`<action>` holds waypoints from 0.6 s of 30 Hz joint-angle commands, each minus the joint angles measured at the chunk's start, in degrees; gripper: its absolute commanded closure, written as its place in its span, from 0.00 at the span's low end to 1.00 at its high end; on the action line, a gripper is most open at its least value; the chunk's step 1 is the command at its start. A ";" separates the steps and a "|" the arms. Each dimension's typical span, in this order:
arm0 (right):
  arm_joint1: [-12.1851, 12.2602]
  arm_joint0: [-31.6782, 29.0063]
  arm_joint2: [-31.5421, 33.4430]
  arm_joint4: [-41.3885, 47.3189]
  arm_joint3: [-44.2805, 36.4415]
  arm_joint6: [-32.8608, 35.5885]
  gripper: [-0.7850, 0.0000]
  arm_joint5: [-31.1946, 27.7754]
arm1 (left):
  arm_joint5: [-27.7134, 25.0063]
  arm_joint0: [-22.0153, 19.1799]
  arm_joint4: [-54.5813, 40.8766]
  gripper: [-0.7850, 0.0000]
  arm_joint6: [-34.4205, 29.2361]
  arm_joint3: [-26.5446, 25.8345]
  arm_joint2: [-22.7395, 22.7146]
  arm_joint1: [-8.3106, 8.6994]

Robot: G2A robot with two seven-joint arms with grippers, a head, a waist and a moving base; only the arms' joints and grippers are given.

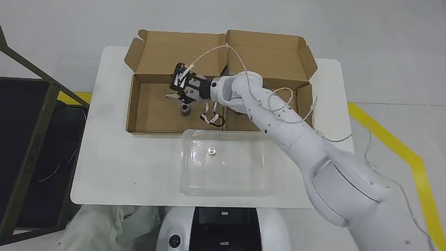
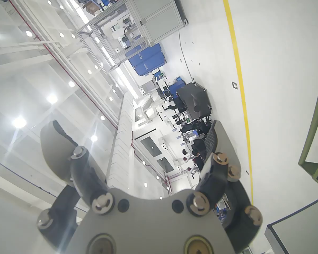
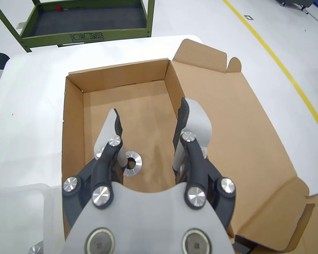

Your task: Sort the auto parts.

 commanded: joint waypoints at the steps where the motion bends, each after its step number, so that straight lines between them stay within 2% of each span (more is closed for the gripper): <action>1: 2.31 -2.71 2.39 -1.23 -5.68 1.46 0.40 0.25 | 0.00 0.00 0.00 0.00 0.00 0.00 0.00 0.00; 5: 7.22 -9.87 8.97 -3.94 -19.16 7.45 0.37 -0.11 | 0.00 0.00 0.00 0.00 0.00 0.00 0.00 0.00; 10: 12.64 -22.01 18.88 -6.50 -37.92 16.84 0.35 -3.28 | 0.00 0.00 0.00 0.00 0.00 0.00 0.00 0.00; 14: 15.42 -30.17 25.64 -6.71 -47.84 20.73 0.34 -7.18 | 0.00 0.00 0.00 0.00 0.00 0.00 0.00 0.00; 18: 17.31 -36.11 31.06 -6.76 -54.35 21.46 0.31 -10.55 | 0.00 0.00 0.00 0.00 0.00 0.00 0.00 0.00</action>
